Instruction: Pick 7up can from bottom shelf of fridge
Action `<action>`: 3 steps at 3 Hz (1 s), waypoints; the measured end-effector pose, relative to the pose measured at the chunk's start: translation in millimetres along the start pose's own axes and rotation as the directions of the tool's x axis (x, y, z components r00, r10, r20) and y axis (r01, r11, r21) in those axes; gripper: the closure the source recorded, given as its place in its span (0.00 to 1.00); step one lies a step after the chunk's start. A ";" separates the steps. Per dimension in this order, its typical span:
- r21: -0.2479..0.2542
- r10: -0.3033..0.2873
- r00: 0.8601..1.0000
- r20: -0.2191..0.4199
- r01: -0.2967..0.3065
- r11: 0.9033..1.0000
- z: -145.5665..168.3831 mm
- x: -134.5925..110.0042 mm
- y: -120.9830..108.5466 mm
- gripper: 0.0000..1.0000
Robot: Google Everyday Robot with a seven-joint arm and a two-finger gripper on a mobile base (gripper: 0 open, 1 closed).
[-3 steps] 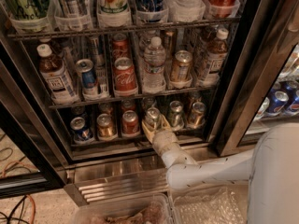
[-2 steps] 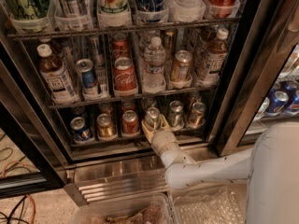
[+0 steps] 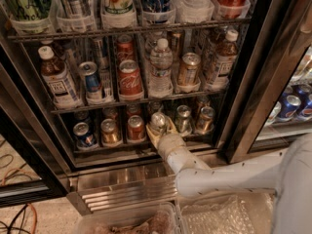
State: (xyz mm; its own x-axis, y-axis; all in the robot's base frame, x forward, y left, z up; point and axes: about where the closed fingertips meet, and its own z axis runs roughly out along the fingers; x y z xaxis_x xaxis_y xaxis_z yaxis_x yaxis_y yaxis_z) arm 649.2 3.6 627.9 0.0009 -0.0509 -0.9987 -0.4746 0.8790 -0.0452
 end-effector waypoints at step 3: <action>-0.151 -0.114 0.991 -0.069 0.102 0.983 -63.3 -19.9 32.4 1.00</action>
Offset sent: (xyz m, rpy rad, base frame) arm -0.0708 0.0030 0.0321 -0.1384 -0.0299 0.1313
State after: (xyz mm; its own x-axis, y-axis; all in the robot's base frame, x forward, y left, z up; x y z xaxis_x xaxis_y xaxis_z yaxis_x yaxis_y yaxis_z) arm 578.1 3.1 647.8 -0.0062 -0.1830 -0.9831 -0.5994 0.7876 -0.1429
